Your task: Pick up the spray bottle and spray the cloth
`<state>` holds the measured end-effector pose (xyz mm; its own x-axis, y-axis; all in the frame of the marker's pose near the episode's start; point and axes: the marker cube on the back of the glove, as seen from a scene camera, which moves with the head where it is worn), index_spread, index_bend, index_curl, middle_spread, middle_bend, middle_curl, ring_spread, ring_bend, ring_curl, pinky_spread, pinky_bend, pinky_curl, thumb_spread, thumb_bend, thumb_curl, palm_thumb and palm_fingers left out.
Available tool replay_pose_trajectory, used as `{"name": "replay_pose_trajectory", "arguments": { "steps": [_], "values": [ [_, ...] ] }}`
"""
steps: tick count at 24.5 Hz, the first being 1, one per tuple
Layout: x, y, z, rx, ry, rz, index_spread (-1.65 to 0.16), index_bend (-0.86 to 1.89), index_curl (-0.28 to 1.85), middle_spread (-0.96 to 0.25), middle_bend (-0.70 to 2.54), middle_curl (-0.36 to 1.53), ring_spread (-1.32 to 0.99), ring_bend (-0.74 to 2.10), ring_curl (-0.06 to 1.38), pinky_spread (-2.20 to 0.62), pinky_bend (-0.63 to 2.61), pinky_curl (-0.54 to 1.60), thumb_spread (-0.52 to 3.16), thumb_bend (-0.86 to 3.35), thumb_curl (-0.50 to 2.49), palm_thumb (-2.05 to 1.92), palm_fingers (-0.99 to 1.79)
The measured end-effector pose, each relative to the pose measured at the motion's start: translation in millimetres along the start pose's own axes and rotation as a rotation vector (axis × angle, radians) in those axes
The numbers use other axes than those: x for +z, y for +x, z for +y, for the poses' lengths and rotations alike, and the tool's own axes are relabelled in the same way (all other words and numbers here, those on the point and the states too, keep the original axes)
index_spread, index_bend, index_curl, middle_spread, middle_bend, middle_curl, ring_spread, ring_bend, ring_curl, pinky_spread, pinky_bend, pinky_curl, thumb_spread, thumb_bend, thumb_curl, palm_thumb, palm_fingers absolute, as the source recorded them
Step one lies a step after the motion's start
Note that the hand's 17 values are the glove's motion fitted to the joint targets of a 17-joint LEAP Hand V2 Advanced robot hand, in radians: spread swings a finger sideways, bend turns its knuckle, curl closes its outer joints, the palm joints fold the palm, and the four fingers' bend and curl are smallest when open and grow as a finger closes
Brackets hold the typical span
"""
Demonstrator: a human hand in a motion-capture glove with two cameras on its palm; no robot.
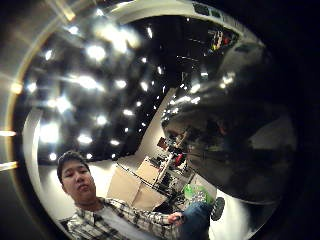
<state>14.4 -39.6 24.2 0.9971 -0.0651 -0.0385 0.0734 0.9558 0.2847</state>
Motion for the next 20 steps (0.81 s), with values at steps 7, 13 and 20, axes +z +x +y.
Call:
{"name": "replay_pose_trajectory", "arguments": {
  "steps": [7, 13, 20],
  "values": [
    [-23.0, -28.0, 6.5, -0.041, -0.009, 0.108, -0.26, 0.30, 0.48, -0.15, 0.54, 0.51, -0.22, 0.57, 0.44, -0.19, 0.43, 0.34, 0.26, -0.03, 0.70, 1.07, 1.41],
    [-23.6, -29.9, 4.0, -0.027, -0.008, 0.114, -0.26, 0.32, 0.51, -0.15, 0.57, 0.52, -0.22, 0.60, 0.46, -0.20, 0.44, 0.35, 0.21, -0.03, 0.72, 1.07, 1.39],
    [-27.4, -53.3, -9.6, -0.065, 0.021, 0.163, -0.26, 0.33, 0.53, -0.15, 0.60, 0.53, -0.22, 0.61, 0.47, -0.20, 0.45, 0.37, 0.17, -0.03, 0.73, 1.06, 1.37]
  ]
}}
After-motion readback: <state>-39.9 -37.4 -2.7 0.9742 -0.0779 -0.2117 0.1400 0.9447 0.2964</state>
